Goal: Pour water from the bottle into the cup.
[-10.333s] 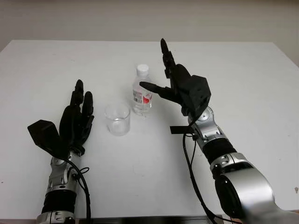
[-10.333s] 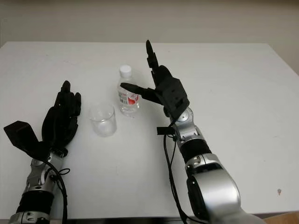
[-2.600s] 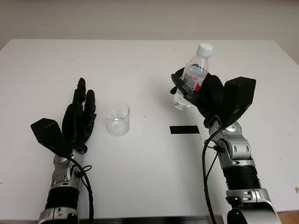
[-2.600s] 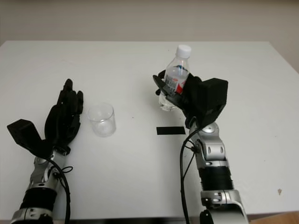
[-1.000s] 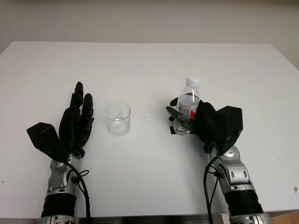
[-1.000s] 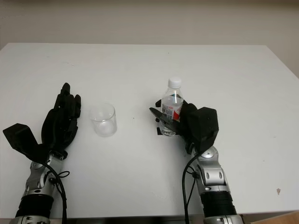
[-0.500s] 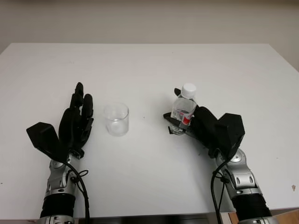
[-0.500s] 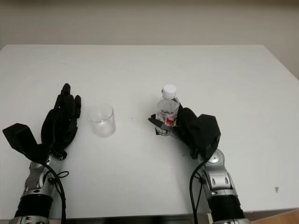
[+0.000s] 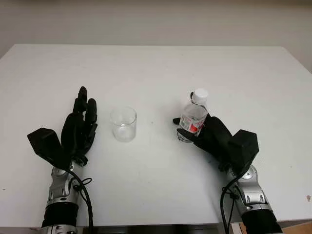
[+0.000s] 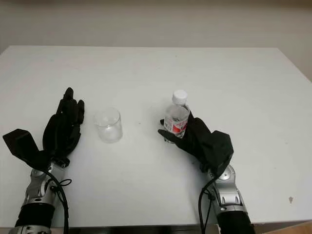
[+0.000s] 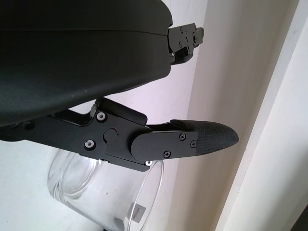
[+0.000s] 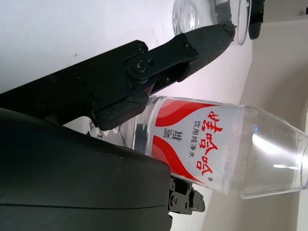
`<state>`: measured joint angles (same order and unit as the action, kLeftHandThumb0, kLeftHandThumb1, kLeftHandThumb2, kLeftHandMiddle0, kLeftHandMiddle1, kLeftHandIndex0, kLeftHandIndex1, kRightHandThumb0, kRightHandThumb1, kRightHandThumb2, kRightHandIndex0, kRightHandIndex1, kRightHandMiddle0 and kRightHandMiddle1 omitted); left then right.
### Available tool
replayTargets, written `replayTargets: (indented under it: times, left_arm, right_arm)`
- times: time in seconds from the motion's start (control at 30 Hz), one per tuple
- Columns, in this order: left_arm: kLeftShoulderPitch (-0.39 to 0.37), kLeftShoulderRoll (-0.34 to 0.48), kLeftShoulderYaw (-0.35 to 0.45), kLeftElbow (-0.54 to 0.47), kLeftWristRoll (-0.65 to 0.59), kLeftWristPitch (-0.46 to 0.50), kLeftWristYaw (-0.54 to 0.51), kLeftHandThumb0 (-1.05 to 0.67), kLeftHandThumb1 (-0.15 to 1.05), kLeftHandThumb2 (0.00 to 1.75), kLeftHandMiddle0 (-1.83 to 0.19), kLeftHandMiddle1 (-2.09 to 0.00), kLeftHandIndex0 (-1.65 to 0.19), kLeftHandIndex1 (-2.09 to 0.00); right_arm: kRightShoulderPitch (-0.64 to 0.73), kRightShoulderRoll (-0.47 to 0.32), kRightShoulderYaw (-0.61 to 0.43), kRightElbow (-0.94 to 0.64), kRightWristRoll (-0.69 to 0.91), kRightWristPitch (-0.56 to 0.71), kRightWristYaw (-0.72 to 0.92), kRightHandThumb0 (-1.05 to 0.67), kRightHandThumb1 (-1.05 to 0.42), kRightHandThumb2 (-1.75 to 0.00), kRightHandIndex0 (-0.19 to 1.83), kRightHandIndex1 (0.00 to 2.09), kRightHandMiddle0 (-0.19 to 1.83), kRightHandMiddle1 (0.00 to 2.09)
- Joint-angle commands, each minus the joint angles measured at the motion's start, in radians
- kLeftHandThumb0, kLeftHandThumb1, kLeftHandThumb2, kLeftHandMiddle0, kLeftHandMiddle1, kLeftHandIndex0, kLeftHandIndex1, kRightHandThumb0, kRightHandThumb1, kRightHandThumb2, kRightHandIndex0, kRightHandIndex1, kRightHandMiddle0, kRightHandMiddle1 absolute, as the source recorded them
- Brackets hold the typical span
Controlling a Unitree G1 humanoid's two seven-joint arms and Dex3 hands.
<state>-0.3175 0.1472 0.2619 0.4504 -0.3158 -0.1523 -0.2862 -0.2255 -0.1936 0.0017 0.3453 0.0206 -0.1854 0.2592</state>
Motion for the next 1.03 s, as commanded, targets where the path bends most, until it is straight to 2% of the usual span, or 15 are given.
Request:
replayTargets:
  times: [0.0, 0.2, 0.4, 0.7, 1.0]
  left_arm:
    - [-0.007, 0.008, 0.001, 0.007, 0.003, -0.009, -0.008, -0.70, 1.05, 0.44, 0.14, -0.05, 0.14, -0.05]
    - [-0.013, 0.010, 0.002, 0.019, 0.004, -0.010, -0.006, -0.71, 1.05, 0.43, 0.13, -0.06, 0.15, -0.05]
    - [-0.012, 0.004, 0.003, 0.015, 0.000, -0.008, -0.002, -0.71, 1.05, 0.42, 0.13, -0.05, 0.14, -0.06]
    - [-0.016, 0.006, 0.002, 0.026, 0.001, -0.019, -0.007, -0.72, 1.05, 0.42, 0.13, -0.06, 0.15, -0.05]
    - [-0.011, 0.002, 0.002, 0.019, -0.002, -0.013, -0.005, -0.72, 1.05, 0.41, 0.12, -0.06, 0.14, -0.06]
  right_arm:
    - [0.016, -0.006, -0.021, 0.028, -0.002, -0.014, -0.018, -0.98, -0.94, -0.06, -0.19, 0.00, -0.19, 0.00]
    - [0.006, 0.013, -0.039, 0.067, 0.037, -0.087, -0.018, -0.99, -0.94, -0.05, -0.19, 0.00, -0.19, 0.00]
    - [-0.007, 0.038, -0.068, 0.088, 0.075, -0.097, -0.029, -0.93, -0.93, -0.05, -0.19, 0.00, -0.19, 0.00]
    - [-0.023, 0.047, -0.081, 0.127, 0.069, -0.132, -0.049, -0.95, -0.94, -0.06, -0.19, 0.00, -0.19, 0.00]
    - [-0.004, 0.057, -0.064, 0.110, 0.103, -0.143, 0.024, -0.95, -0.92, -0.05, -0.19, 0.00, -0.19, 0.00]
